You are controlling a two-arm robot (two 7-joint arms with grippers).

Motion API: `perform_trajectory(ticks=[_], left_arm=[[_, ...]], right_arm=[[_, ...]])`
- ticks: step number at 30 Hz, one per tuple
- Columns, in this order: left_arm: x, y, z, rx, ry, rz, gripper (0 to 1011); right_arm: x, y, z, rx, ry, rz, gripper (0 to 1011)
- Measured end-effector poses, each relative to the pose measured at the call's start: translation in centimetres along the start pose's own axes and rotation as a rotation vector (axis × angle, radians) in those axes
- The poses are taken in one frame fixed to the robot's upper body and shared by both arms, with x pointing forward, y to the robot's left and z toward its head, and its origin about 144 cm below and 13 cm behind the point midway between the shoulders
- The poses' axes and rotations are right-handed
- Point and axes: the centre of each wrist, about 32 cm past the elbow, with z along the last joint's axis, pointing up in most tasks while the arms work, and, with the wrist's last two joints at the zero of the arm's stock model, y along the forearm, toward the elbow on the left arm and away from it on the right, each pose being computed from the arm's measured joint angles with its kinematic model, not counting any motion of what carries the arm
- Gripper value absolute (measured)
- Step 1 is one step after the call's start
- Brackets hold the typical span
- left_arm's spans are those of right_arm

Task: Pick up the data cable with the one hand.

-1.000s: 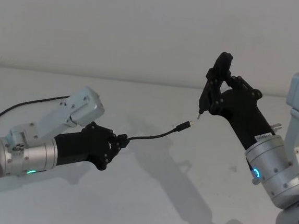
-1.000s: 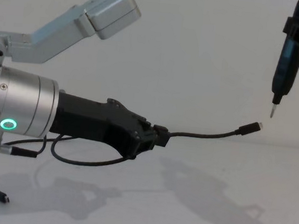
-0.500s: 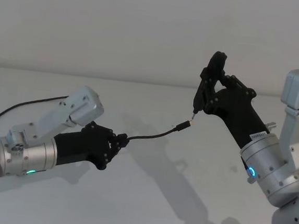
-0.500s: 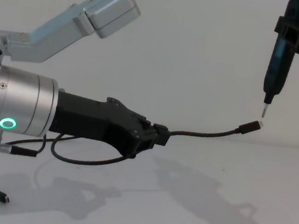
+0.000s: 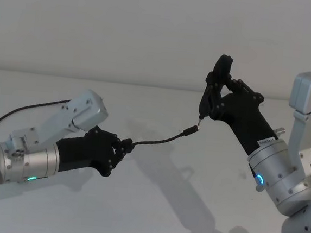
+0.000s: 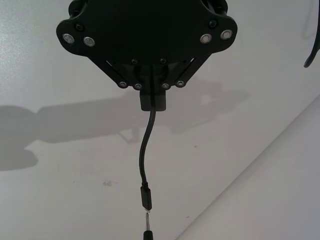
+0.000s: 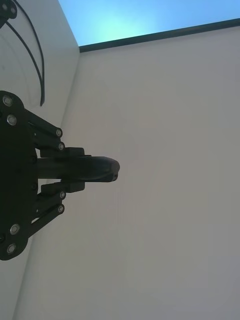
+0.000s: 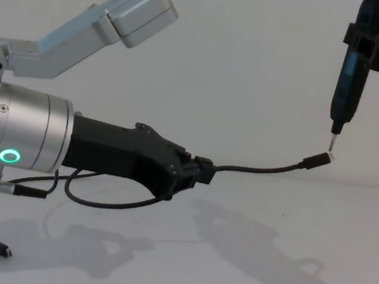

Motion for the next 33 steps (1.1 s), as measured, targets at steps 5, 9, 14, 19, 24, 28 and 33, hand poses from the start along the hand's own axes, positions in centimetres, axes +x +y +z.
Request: perform_trajectory(ticks=[5, 9, 14, 19, 24, 28, 33], left_arm=[[0.00, 0.00, 0.00, 0.000, 0.000, 0.000, 36], [0.00, 0.00, 0.00, 0.000, 0.000, 0.000, 35], [0.00, 0.00, 0.00, 0.000, 0.000, 0.000, 35], [0.00, 0.00, 0.00, 0.000, 0.000, 0.000, 35], [0.00, 0.00, 0.00, 0.000, 0.000, 0.000, 35], [0.00, 0.00, 0.00, 0.000, 0.000, 0.000, 36], [0.00, 0.00, 0.00, 0.000, 0.000, 0.000, 36]], right_arm=[[-0.05, -0.03, -0.01, -0.002, 0.001, 0.001, 275], [-0.05, -0.04, -0.01, -0.003, 0.001, 0.002, 275], [-0.08, -0.08, -0.03, -0.004, 0.002, 0.002, 275], [-0.09, -0.09, -0.04, -0.004, 0.003, 0.003, 274], [-0.07, -0.11, -0.04, -0.004, 0.002, 0.002, 274], [-0.02, -0.11, -0.02, -0.004, 0.001, 0.000, 275], [0.05, -0.10, -0.06, -0.004, 0.000, 0.000, 275]])
